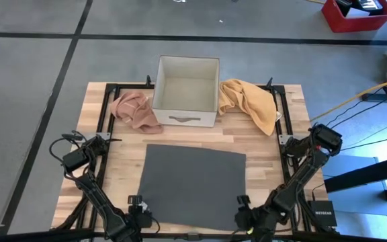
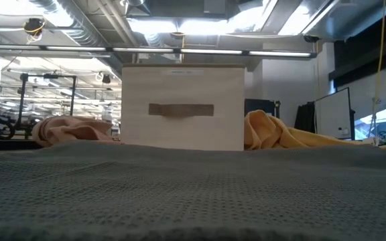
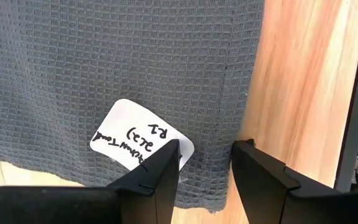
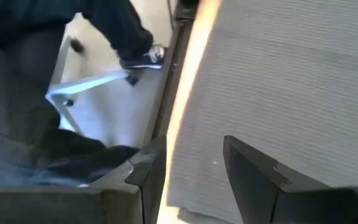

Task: Fold towel
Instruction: Fold the dark gray towel

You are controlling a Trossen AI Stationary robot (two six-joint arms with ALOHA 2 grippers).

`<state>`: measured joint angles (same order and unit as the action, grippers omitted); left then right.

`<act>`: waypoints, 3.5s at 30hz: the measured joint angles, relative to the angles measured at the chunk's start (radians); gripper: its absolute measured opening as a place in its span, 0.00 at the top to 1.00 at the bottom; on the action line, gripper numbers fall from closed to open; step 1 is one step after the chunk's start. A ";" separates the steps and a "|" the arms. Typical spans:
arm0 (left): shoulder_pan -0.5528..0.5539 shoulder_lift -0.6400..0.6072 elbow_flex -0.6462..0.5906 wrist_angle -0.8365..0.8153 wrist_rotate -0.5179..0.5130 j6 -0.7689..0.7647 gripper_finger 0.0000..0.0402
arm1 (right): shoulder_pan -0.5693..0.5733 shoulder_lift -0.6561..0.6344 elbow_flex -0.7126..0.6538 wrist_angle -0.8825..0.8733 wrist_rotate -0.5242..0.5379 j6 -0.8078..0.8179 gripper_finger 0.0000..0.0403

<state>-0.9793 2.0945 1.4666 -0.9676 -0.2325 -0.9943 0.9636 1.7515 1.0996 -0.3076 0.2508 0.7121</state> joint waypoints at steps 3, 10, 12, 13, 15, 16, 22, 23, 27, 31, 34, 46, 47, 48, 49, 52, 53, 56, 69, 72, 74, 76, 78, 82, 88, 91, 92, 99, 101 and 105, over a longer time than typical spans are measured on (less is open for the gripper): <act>0.000 0.000 0.001 0.000 0.000 0.012 0.66 | 0.001 0.000 0.000 -0.001 0.010 0.018 0.59; 0.001 -0.004 0.015 -0.019 0.000 0.042 0.83 | 0.006 0.000 0.000 -0.004 0.000 0.023 0.59; 0.000 -0.004 0.030 -0.026 0.000 0.062 0.89 | 0.006 0.000 0.000 -0.011 -0.001 0.023 0.59; 0.000 -0.004 0.036 -0.026 0.000 0.069 0.93 | 0.006 0.000 0.000 -0.016 -0.001 0.024 0.59; 0.000 -0.004 0.046 -0.036 0.000 0.082 0.98 | 0.006 0.000 0.000 -0.015 -0.009 0.024 0.59; 0.000 -0.004 0.048 -0.042 0.000 0.082 0.98 | 0.006 0.000 0.000 -0.006 -0.009 0.024 0.59; 0.001 -0.005 0.048 -0.048 0.001 0.081 0.95 | 0.028 0.001 0.000 0.030 -0.095 0.074 0.59; 0.001 -0.005 0.048 -0.048 0.001 0.080 0.95 | 0.033 0.006 0.000 0.034 -0.095 0.084 0.59; 0.001 -0.006 0.048 -0.050 0.003 0.079 0.97 | 0.041 0.055 0.000 0.065 -0.084 0.091 0.59; 0.000 -0.007 0.048 -0.053 0.002 0.078 0.99 | 0.038 0.121 0.000 0.079 -0.036 0.066 0.59; 0.000 -0.008 0.048 -0.056 0.001 0.073 0.98 | 0.038 0.133 0.000 0.080 -0.002 0.038 0.59; 0.000 -0.009 0.048 -0.072 -0.001 0.059 0.96 | 0.081 0.159 0.000 0.095 0.090 -0.057 0.60; 0.000 -0.009 0.048 -0.072 -0.003 0.059 0.96 | 0.082 0.167 0.000 0.094 0.090 -0.052 0.60; 0.000 -0.009 0.048 -0.072 -0.004 0.059 0.96 | 0.086 0.174 0.000 0.092 0.093 -0.041 0.60; 0.000 -0.009 0.048 -0.072 -0.005 0.059 0.96 | 0.085 0.179 0.000 0.091 0.098 -0.038 0.60; 0.000 -0.009 0.048 -0.073 -0.010 0.059 0.96 | 0.084 0.191 0.000 0.095 0.116 -0.036 0.60; 0.000 -0.009 0.048 -0.073 -0.012 0.060 0.96 | 0.084 0.197 0.000 0.094 0.116 -0.036 0.61; 0.000 -0.009 0.048 -0.073 -0.014 0.064 0.96 | 0.084 0.205 0.001 0.093 0.123 -0.035 0.66; 0.000 -0.009 0.049 -0.072 -0.015 0.101 0.96 | 0.100 0.203 0.083 -0.016 0.124 -0.036 0.96; -0.001 -0.009 0.050 -0.071 -0.015 0.124 0.96 | 0.106 0.203 0.124 -0.081 0.133 -0.032 0.98; -0.001 -0.010 0.050 -0.070 -0.010 0.138 0.96 | 0.112 0.203 0.149 -0.125 0.152 -0.015 0.97; -0.001 -0.010 0.050 -0.069 0.004 0.146 0.96 | 0.113 0.203 0.165 -0.149 0.172 -0.006 0.96; -0.001 -0.010 0.054 -0.072 0.023 0.147 0.96 | 0.113 0.203 0.168 -0.165 0.177 0.014 0.96; 0.000 -0.016 0.080 -0.061 0.067 0.143 0.96 | 0.112 0.203 0.167 -0.170 0.177 0.026 0.98; 0.010 -0.043 0.102 -0.099 0.052 0.117 0.99 | 0.110 0.203 0.167 -0.179 0.192 0.045 0.98; 0.020 -0.055 0.098 -0.086 0.028 0.103 0.98 | 0.110 0.203 0.167 -0.184 0.188 0.046 0.99; 0.020 -0.052 0.095 -0.090 0.023 0.092 0.98 | 0.110 0.203 0.167 -0.183 0.188 0.047 0.99; 0.025 -0.044 0.077 -0.092 -0.022 0.061 0.87 | 0.110 0.203 0.167 -0.184 0.196 0.054 0.99; 0.030 -0.044 0.077 -0.093 -0.031 0.060 0.81 | 0.110 0.203 0.167 -0.184 0.197 0.053 0.99; 0.041 -0.037 0.076 -0.094 -0.046 0.097 0.69 | 0.110 0.203 0.167 -0.185 0.199 0.054 0.98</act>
<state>-0.9383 2.0576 1.5425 -1.0615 -0.2784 -0.8968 1.0733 1.9541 1.2663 -0.4923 0.4501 0.7657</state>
